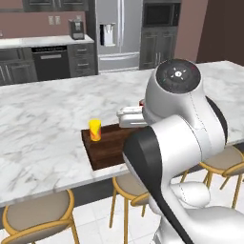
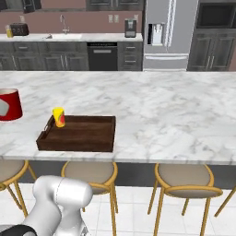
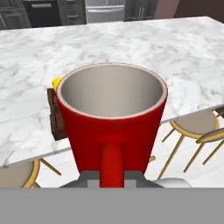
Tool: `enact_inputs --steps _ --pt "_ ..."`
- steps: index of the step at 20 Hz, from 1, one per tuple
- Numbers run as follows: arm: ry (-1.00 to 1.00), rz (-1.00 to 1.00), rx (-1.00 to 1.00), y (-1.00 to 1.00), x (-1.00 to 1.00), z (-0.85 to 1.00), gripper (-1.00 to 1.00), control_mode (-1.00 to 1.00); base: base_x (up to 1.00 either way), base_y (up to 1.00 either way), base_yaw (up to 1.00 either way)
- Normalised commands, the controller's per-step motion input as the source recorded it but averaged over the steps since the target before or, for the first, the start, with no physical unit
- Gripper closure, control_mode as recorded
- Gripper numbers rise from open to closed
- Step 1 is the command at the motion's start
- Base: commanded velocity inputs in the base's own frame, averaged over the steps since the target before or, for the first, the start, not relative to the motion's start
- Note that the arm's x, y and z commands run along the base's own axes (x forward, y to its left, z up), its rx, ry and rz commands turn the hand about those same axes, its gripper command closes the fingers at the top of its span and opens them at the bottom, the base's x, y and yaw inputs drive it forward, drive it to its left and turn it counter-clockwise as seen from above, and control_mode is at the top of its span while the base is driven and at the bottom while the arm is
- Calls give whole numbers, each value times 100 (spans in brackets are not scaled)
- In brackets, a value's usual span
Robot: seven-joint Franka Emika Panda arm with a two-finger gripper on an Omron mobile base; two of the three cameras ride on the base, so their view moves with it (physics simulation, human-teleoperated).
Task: There is a tray on the dining counter. Grab the cup, mug, and pitcher and place them on the tray. The pitcher may be placed next to the tray if it cannot fit the tray.
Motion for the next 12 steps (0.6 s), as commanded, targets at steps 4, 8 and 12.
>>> enact_inputs --steps 4,8,12 --pt "9 18 10 -18 52 0 100 -100 18 -1 4" --pt "8 45 16 -46 69 -1 100 -100 0 0 0" --pt "10 50 14 -38 89 -21 100 -100 0 0 0"
